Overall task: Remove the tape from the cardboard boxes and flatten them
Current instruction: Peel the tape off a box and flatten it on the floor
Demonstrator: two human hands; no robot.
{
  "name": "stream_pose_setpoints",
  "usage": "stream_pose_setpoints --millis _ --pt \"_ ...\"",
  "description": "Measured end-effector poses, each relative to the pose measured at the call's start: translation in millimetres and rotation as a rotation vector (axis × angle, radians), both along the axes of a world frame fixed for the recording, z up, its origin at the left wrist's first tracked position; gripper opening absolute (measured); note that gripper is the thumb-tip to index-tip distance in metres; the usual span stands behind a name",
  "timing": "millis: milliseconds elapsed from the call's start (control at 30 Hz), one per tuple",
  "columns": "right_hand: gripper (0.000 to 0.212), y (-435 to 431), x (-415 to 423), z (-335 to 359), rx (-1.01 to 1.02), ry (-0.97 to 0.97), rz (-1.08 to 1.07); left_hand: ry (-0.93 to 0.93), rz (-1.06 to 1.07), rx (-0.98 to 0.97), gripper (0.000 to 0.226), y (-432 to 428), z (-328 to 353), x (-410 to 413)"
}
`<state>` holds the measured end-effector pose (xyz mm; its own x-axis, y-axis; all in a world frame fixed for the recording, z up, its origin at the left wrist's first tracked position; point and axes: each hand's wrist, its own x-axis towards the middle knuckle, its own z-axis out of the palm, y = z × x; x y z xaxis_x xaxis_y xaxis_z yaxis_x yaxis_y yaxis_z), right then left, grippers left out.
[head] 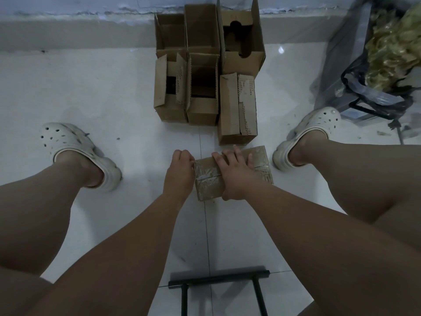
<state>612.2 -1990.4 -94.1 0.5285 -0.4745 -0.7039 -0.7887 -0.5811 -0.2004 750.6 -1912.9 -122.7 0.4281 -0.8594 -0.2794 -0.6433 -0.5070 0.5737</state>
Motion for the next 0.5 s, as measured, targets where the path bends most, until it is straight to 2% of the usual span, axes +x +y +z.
stream_pose_setpoints --millis 200,500 --pt "0.12 0 -1 -4 -0.001 -0.01 -0.006 0.073 0.042 0.018 0.012 6 -3 2" --pt "0.124 -1 -1 -5 0.0 0.016 0.008 -0.265 -0.201 0.031 0.021 18 0 10"
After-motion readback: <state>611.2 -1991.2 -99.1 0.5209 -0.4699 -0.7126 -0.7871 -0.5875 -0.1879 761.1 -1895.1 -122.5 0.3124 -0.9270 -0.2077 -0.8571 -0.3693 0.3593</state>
